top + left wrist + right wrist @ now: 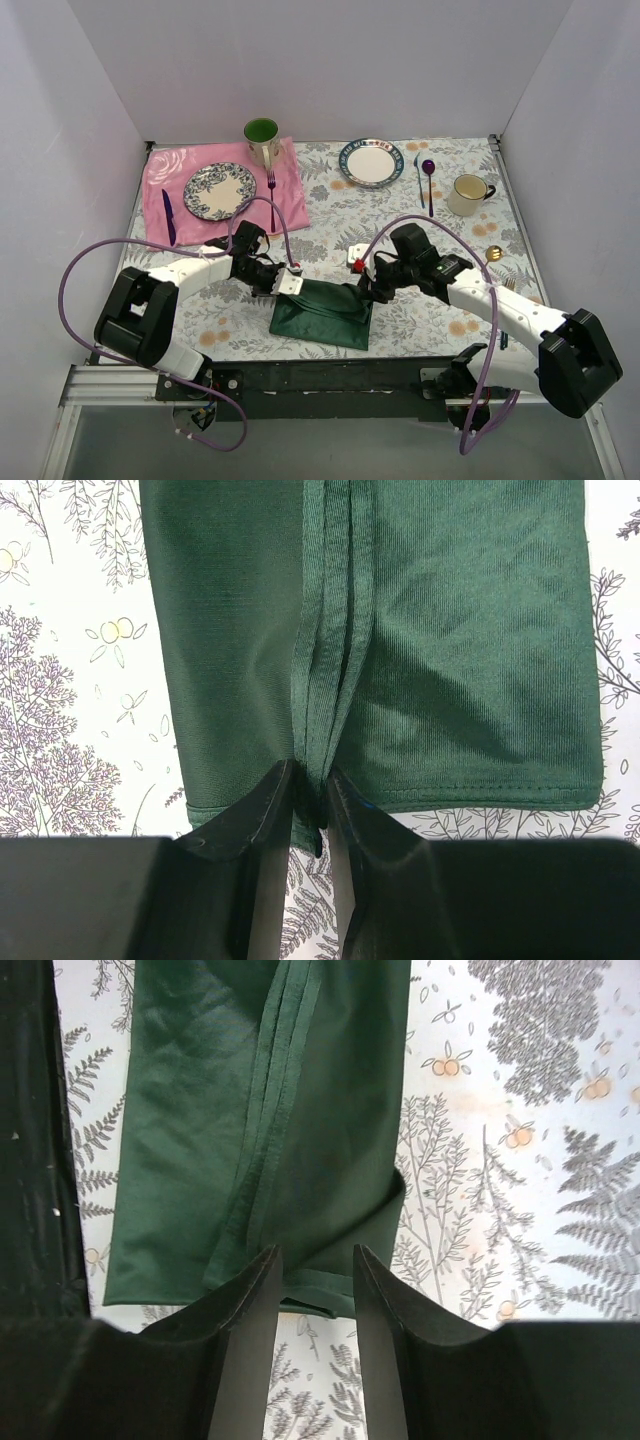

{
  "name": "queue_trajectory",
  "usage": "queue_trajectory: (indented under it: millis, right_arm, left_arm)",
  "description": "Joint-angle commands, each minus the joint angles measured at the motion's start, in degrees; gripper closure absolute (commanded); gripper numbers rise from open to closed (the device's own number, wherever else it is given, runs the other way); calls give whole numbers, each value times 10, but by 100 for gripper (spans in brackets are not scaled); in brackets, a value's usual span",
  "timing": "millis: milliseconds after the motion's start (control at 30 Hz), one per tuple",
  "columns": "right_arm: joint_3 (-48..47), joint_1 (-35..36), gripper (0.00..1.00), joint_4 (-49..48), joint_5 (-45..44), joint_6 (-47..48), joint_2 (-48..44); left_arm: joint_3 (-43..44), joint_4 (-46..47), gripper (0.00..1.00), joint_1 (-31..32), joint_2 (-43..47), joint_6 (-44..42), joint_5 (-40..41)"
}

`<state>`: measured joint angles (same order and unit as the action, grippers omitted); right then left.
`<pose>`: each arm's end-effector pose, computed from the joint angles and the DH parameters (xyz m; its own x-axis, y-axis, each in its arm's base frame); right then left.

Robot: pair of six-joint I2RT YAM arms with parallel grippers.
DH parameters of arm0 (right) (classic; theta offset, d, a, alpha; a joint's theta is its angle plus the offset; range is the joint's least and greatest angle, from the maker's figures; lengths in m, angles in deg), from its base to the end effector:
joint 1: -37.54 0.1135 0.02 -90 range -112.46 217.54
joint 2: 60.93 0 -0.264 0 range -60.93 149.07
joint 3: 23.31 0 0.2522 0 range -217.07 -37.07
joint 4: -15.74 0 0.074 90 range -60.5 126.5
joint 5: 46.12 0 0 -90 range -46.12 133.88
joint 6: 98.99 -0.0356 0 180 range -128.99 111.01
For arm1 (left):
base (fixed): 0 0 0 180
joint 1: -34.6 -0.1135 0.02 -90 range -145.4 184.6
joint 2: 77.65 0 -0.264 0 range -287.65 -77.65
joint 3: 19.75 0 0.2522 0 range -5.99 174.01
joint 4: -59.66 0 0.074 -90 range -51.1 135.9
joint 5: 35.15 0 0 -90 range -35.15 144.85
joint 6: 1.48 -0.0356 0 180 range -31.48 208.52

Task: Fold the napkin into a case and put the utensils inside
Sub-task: Fold the lower triangle-folded napkin at the center of the board.

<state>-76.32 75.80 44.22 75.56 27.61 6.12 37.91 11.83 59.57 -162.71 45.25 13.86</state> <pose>0.1758 0.1624 0.2249 0.0694 -0.5915 -0.8033 -0.9835 0.0945 -0.1545 0.2140 -0.1254 0.1629 -0.3159 0.7179 -0.6204 0.9432 0.1670 -0.2871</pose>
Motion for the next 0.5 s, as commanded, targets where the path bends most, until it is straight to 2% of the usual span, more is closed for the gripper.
queue_trajectory:
  millis: [0, 167, 267, 400, 467]
  right_arm:
    - [-5, -4, 57, -1, 15, -76, 12]
    - [9, -4, 57, -9, 9, -87, 31]
    - [10, -4, 63, -17, 7, -97, 40]
    - [11, -3, 63, -9, 0, -92, 50]
    - [15, -4, 68, -10, -3, -91, 51]
  left_arm:
    - [-8, 1, 81, 3, 28, -7, -8]
    - [-9, 6, 81, 3, 30, -1, -10]
    - [-11, 5, 81, 3, 30, -1, -11]
    - [-11, 5, 81, 5, 32, 1, -13]
    - [-11, 5, 81, 4, 33, 0, -14]
